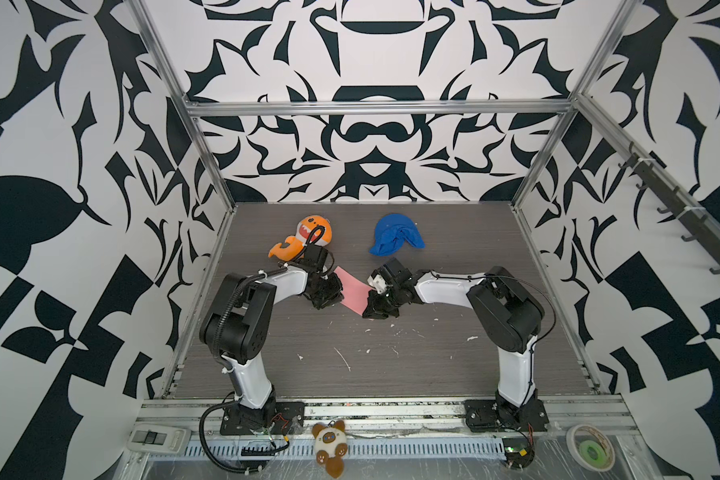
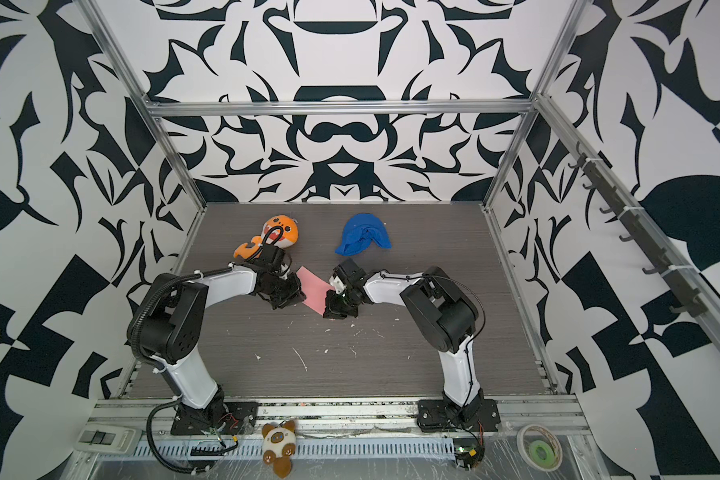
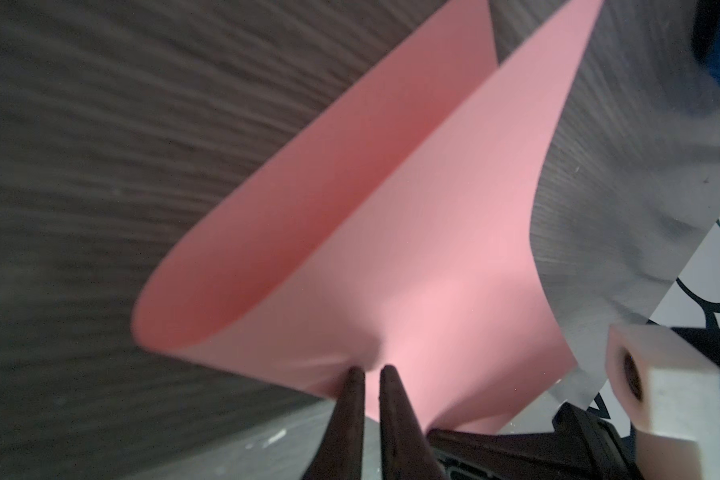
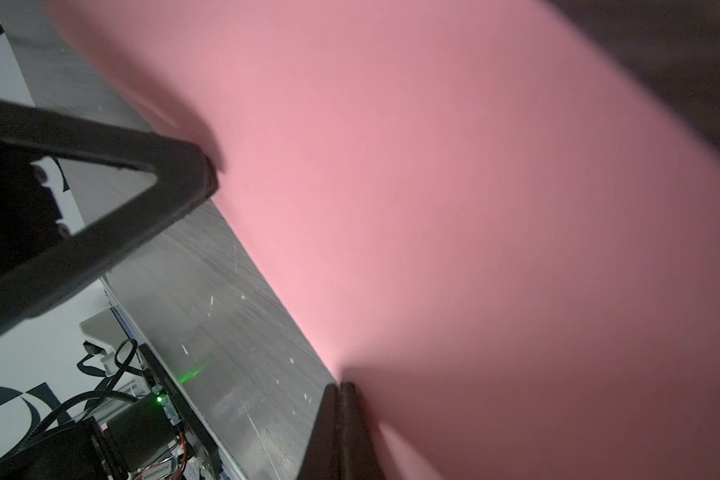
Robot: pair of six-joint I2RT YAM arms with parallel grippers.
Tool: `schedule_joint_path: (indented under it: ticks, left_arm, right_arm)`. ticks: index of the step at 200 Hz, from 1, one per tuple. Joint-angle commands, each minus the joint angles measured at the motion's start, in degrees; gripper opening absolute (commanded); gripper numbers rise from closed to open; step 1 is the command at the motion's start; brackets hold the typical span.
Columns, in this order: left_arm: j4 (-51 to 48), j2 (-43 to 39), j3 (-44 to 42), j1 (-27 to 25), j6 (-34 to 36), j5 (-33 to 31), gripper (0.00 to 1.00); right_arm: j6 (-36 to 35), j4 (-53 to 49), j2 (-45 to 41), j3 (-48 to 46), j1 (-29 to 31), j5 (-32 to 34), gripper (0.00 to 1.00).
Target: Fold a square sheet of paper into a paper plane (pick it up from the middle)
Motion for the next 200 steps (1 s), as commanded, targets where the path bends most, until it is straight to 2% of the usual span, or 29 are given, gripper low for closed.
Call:
schedule_joint_path:
  ticks: [1,63,104,155,200]
  left_arm:
    - [-4.03,3.76,-1.31,0.22,0.78,-6.18,0.14]
    - [-4.04,3.77,-1.03,0.21,0.87,-5.98,0.14]
    - [-3.53,3.34,-0.77,0.25,1.04,-4.73,0.14]
    - [-2.49,2.04,-0.85,0.08,0.48,-2.06,0.14]
    - [-1.31,1.33,-0.81,-0.99,-0.62,0.47,0.16]
  right_arm:
    - [-0.53,-4.31,-1.81,-2.34,-0.34,2.80,0.00]
    - [-0.43,-2.73,-4.26,-3.71,-0.52,2.22,0.00]
    - [0.00,5.91,-8.60,-4.17,-0.52,0.11,0.02]
    - [-0.17,2.83,-0.11,5.17,-0.34,-0.08,0.02]
    - [-1.11,1.55,2.63,8.01,0.21,-0.44,0.02]
